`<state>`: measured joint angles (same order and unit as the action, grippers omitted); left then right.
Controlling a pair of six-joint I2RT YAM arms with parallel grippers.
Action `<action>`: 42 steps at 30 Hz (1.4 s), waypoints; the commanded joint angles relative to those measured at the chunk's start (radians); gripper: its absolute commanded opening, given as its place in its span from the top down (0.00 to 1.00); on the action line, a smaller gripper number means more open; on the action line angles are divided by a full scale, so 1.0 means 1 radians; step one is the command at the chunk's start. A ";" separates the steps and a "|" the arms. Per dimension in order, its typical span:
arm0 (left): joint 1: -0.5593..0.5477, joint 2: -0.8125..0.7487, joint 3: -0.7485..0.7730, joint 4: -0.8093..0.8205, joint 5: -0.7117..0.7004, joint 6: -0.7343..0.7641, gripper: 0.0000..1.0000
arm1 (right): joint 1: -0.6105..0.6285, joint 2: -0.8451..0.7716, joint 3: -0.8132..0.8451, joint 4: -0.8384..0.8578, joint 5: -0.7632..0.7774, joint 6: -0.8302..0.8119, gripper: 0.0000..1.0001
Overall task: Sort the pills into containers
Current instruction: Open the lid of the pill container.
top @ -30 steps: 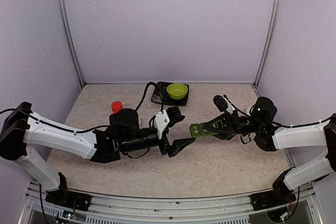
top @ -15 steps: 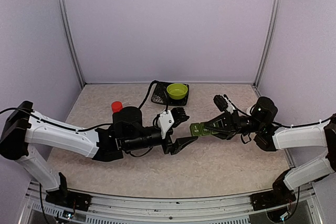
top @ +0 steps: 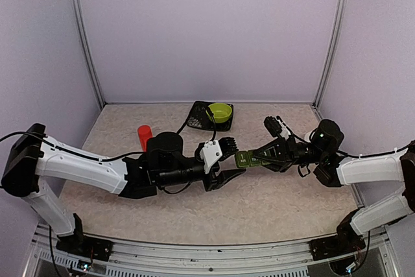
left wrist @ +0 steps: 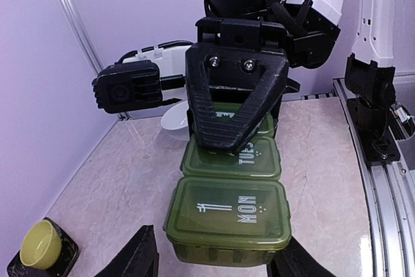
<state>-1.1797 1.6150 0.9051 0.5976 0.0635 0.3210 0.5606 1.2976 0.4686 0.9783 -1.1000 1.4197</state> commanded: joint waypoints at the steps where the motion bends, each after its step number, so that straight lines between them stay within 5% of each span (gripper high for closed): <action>1: -0.004 0.002 0.031 0.013 0.005 0.016 0.45 | 0.013 0.003 0.007 0.030 -0.021 0.002 0.79; 17: -0.004 -0.010 0.003 0.074 0.015 -0.013 0.45 | 0.013 0.017 0.011 0.016 -0.025 -0.014 0.78; 42: -0.003 -0.007 -0.040 0.163 0.005 -0.043 0.72 | 0.013 0.026 0.007 0.036 -0.025 -0.012 0.78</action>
<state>-1.1820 1.6150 0.8818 0.6662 0.0822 0.3103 0.5640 1.3132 0.4694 0.9909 -1.1034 1.4162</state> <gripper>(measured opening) 0.398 0.248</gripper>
